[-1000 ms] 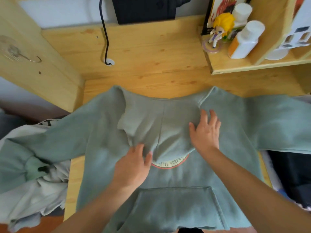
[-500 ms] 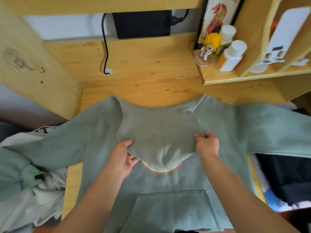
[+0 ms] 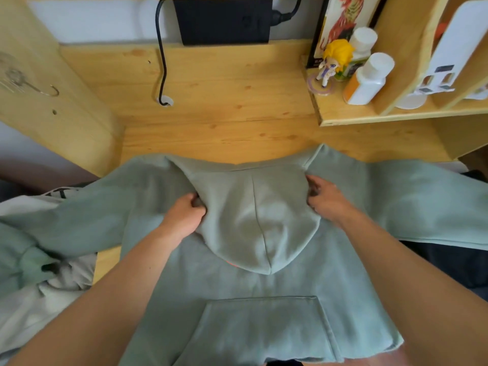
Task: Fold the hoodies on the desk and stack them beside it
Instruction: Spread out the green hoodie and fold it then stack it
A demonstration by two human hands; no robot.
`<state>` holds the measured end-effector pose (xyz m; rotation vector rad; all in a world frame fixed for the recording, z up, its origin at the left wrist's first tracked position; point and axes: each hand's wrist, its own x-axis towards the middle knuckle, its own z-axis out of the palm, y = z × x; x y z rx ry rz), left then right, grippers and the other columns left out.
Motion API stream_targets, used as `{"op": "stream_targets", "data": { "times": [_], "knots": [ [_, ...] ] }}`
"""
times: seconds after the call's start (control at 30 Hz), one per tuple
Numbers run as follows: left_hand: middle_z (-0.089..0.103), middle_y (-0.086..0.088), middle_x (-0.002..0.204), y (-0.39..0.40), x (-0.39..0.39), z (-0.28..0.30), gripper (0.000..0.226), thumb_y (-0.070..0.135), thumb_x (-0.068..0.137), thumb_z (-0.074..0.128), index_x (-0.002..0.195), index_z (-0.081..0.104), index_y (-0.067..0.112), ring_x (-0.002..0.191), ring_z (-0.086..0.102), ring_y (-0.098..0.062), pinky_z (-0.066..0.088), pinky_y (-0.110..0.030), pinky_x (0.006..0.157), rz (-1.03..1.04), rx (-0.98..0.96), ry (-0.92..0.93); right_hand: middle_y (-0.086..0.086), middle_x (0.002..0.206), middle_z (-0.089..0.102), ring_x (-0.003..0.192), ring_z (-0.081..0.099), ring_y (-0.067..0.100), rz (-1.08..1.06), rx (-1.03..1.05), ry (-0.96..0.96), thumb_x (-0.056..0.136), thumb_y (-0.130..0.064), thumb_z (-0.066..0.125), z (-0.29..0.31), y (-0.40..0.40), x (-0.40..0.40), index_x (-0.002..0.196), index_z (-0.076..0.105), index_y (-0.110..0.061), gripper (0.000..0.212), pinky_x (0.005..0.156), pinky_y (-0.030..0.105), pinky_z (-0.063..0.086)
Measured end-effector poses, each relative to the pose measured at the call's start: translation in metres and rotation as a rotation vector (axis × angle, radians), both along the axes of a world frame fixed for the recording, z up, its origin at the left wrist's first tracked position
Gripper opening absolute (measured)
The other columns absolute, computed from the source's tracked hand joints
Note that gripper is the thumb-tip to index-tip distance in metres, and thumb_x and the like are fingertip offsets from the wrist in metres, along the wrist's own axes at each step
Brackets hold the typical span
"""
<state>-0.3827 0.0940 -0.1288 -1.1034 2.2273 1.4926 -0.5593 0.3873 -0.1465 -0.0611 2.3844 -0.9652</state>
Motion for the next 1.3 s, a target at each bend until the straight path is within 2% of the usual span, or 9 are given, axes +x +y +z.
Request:
{"op": "stream_targets", "data": {
  "times": [0.27, 0.5, 0.57, 0.63, 0.87, 0.97, 1.07, 1.17, 1.3],
  "knots": [
    [0.072, -0.001, 0.114, -0.024, -0.006, -0.013, 0.045, -0.002, 0.085, 0.047, 0.113, 0.068, 0.025, 0.109, 0.064, -0.024, 0.051, -0.042, 0.102, -0.005, -0.110, -0.071, 0.005, 0.062, 0.051, 0.063, 0.052, 0.024, 0.099, 0.194, 0.049, 0.069, -0.008, 0.058, 0.016, 0.004, -0.020, 0.060, 0.050, -0.008, 0.012, 0.048, 0.026, 0.032],
    [0.070, -0.003, 0.109, -0.020, -0.009, -0.019, 0.031, 0.004, 0.096, 0.046, 0.112, 0.067, 0.021, 0.104, 0.062, -0.026, 0.047, -0.033, 0.088, 0.056, -0.200, -0.051, 0.009, 0.076, 0.064, 0.078, 0.059, 0.027, 0.034, 0.142, -0.096, 0.081, 0.000, 0.052, 0.021, 0.006, -0.034, 0.071, 0.063, -0.012, 0.019, 0.066, 0.031, 0.041],
    [0.070, -0.004, 0.110, -0.018, -0.011, -0.021, 0.028, 0.006, 0.096, 0.045, 0.108, 0.066, 0.020, 0.107, 0.063, -0.029, 0.048, -0.036, 0.089, 0.152, -0.185, -0.015, 0.009, 0.075, 0.065, 0.079, 0.060, 0.026, 0.089, 0.069, -0.189, 0.067, -0.016, 0.063, 0.022, 0.009, -0.036, 0.075, 0.063, -0.008, 0.011, 0.071, 0.034, 0.044],
    [0.065, -0.010, 0.119, -0.008, -0.011, -0.019, 0.020, 0.013, 0.098, 0.047, 0.113, 0.062, 0.014, 0.116, 0.058, -0.034, 0.045, -0.041, 0.097, 0.321, -0.195, 0.029, 0.010, 0.084, 0.072, 0.085, 0.066, 0.025, 0.154, 0.074, -0.247, 0.063, -0.032, 0.072, 0.023, 0.014, -0.040, 0.090, 0.065, -0.005, 0.039, 0.079, 0.037, 0.050],
    [0.052, -0.021, 0.112, 0.058, 0.028, -0.023, 0.031, 0.023, 0.090, 0.072, 0.105, 0.054, 0.005, 0.107, 0.049, -0.038, 0.041, -0.045, 0.095, 0.228, -0.432, 0.060, -0.003, 0.115, 0.049, 0.099, 0.052, 0.015, 0.160, 0.133, 0.385, 0.082, -0.004, 0.070, 0.026, 0.012, -0.035, 0.108, 0.065, -0.022, 0.032, 0.087, 0.032, 0.046],
    [0.053, -0.014, 0.101, 0.052, 0.034, -0.031, 0.019, 0.024, 0.094, 0.066, 0.088, 0.052, 0.013, 0.100, 0.053, -0.037, 0.045, -0.044, 0.088, 0.075, -0.381, -0.051, 0.004, 0.089, 0.067, 0.087, 0.064, 0.029, 0.369, 0.249, 0.250, 0.083, -0.004, 0.057, 0.025, 0.009, -0.017, 0.079, 0.063, -0.021, 0.019, 0.071, 0.030, 0.046],
    [0.053, -0.012, 0.097, 0.044, 0.034, -0.031, 0.024, 0.026, 0.094, 0.066, 0.079, 0.048, 0.018, 0.089, 0.052, -0.033, 0.046, -0.042, 0.082, 0.013, -0.405, -0.080, 0.012, 0.107, 0.069, 0.097, 0.065, 0.033, 0.445, 0.369, 0.169, 0.086, -0.015, 0.063, 0.021, 0.003, 0.005, 0.092, 0.064, -0.014, 0.006, 0.073, 0.029, 0.043],
    [0.051, -0.010, 0.097, 0.040, 0.031, -0.028, 0.026, 0.027, 0.094, 0.066, 0.077, 0.048, 0.019, 0.083, 0.048, -0.029, 0.044, -0.038, 0.079, 0.013, -0.378, -0.107, 0.013, 0.124, 0.055, 0.113, 0.057, 0.035, 0.395, 0.475, 0.264, 0.090, -0.020, 0.064, 0.013, -0.011, 0.026, 0.122, 0.055, -0.007, 0.035, 0.088, 0.036, 0.045],
    [0.058, -0.012, 0.092, 0.037, 0.031, -0.029, 0.025, 0.029, 0.091, 0.067, 0.075, 0.051, 0.019, 0.078, 0.057, -0.031, 0.045, -0.035, 0.072, 0.037, -0.306, -0.121, 0.019, 0.115, 0.062, 0.106, 0.061, 0.041, 0.216, 0.458, 0.314, 0.090, -0.002, 0.052, 0.012, -0.019, 0.039, 0.115, 0.059, -0.007, 0.026, 0.085, 0.040, 0.047]
  ]
}}
